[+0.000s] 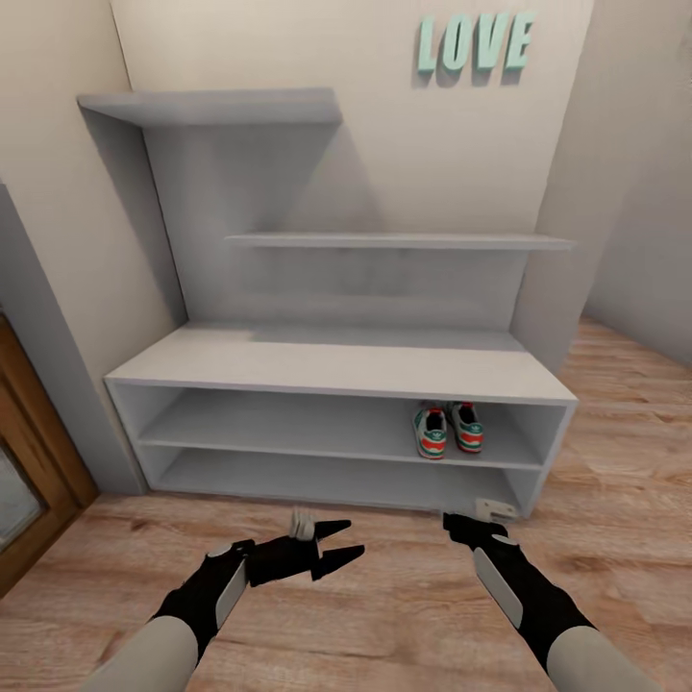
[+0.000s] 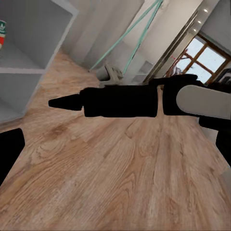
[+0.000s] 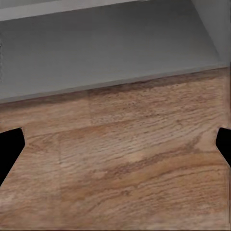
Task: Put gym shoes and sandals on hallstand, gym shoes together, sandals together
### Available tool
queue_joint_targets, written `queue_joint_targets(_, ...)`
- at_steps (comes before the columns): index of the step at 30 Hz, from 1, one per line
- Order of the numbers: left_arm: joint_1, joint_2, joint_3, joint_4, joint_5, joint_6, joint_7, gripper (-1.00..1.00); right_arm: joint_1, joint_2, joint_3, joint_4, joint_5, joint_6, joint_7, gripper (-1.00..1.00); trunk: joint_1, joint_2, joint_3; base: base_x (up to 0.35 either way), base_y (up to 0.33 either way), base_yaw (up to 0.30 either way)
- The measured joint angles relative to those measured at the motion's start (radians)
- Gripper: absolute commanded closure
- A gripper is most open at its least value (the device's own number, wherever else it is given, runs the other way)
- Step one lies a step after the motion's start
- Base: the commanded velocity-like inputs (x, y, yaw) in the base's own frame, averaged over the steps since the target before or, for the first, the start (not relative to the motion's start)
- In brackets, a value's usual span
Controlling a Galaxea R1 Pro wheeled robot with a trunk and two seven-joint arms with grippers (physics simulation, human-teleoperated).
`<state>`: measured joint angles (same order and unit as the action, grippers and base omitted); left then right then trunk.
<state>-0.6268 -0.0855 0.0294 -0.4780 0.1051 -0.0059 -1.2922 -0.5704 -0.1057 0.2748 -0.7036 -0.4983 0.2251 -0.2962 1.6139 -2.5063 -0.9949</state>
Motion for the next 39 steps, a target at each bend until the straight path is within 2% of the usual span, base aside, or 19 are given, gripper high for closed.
queue_joint_targets(4, 0.000, 0.000, 0.001, -0.072, 0.000, 0.002, 0.000, -1.00, 0.001, 0.001, 0.000, 0.001, -0.001, 0.000, 0.002, -1.00, 0.000, 0.000, 0.000, -0.344, 0.000, 0.000)
queue_joint_targets(5, 0.000, 0.000, 0.001, -0.127, 0.001, 0.003, 0.000, -1.00, 0.001, 0.002, 0.001, 0.003, -0.001, 0.000, 0.003, -1.00, 0.000, 0.000, 0.000, -0.343, 0.000, 0.000)
queue_joint_targets(13, 0.000, 0.000, 0.002, -0.173, 0.005, 0.001, 0.000, -1.00, 0.002, 0.004, 0.002, 0.005, -0.001, 0.000, 0.004, -1.00, 0.000, 0.000, 0.000, -0.286, 0.000, 0.000)
queue_joint_targets(19, 0.000, 0.006, 0.004, -0.198, 0.006, 0.000, 0.000, -1.00, 0.002, 0.003, 0.002, 0.003, -0.001, 0.001, 0.002, -1.00, -0.001, 0.000, 0.000, -0.077, 0.000, 0.000)
queue_joint_targets(22, 0.000, 0.019, 0.004, -0.199, 0.006, -0.001, 0.000, -1.00, 0.002, 0.004, 0.002, 0.002, 0.000, 0.001, 0.001, -1.00, -0.001, 0.000, 0.000, -0.018, 0.000, 0.000)
queue_joint_targets(26, 0.000, 0.056, 0.005, -0.199, 0.005, 0.001, 0.000, -1.00, 0.002, 0.004, 0.003, 0.000, 0.000, 0.002, 0.000, -1.00, -0.001, 0.000, 0.000, -0.004, 0.000, 0.000)
queue_joint_targets(30, 0.000, 0.077, 0.005, -0.199, 0.006, 0.002, -0.002, -1.00, 0.002, 0.005, 0.004, -0.001, 0.000, 0.002, -0.001, -1.00, -0.001, 0.000, 0.000, 0.000, 0.000, 0.000)
queue_joint_targets(39, 0.000, 0.088, 0.009, -0.198, 0.004, 0.004, -0.003, -1.00, 0.003, 0.004, 0.002, -0.006, -0.002, 0.003, -0.001, -1.00, -0.001, 0.000, 0.000, 0.000, 0.000, -0.185)
